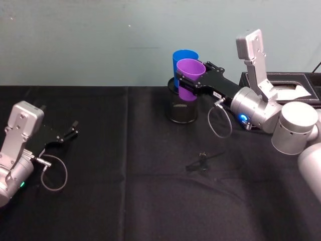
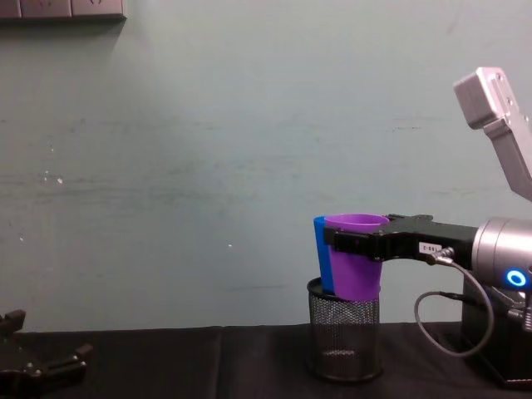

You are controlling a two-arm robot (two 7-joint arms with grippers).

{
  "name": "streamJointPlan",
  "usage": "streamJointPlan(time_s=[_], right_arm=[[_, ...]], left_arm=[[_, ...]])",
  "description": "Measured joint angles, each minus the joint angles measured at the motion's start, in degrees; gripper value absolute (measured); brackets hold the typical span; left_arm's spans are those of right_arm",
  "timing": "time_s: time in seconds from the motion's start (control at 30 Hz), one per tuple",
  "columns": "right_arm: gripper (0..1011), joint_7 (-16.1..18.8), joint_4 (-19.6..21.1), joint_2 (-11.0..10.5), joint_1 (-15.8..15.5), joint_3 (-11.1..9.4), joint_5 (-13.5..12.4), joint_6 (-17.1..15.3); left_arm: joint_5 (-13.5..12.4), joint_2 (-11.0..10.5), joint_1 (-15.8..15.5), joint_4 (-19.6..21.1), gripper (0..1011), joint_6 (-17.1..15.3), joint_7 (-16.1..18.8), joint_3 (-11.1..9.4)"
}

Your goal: Pick up one cup with a gripper and tap it against the other cup.

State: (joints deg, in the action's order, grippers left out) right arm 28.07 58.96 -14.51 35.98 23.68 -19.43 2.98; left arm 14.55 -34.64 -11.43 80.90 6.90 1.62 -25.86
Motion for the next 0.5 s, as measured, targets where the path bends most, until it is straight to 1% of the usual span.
streamJointPlan(time_s=[0.2,0.5], right_arm=[[726,0.4,-2.6,1.0,1.8,-0.2,0.3,0.4],[726,0.7,-3.5,1.6,2.5,-0.6,0.6,0.6]], left_arm=[[0.0,0.0,0.0,0.0,1000,0.0,0.0,0.0],[0.0,0.0,0.0,0.0,1000,0.0,0.0,0.0]])
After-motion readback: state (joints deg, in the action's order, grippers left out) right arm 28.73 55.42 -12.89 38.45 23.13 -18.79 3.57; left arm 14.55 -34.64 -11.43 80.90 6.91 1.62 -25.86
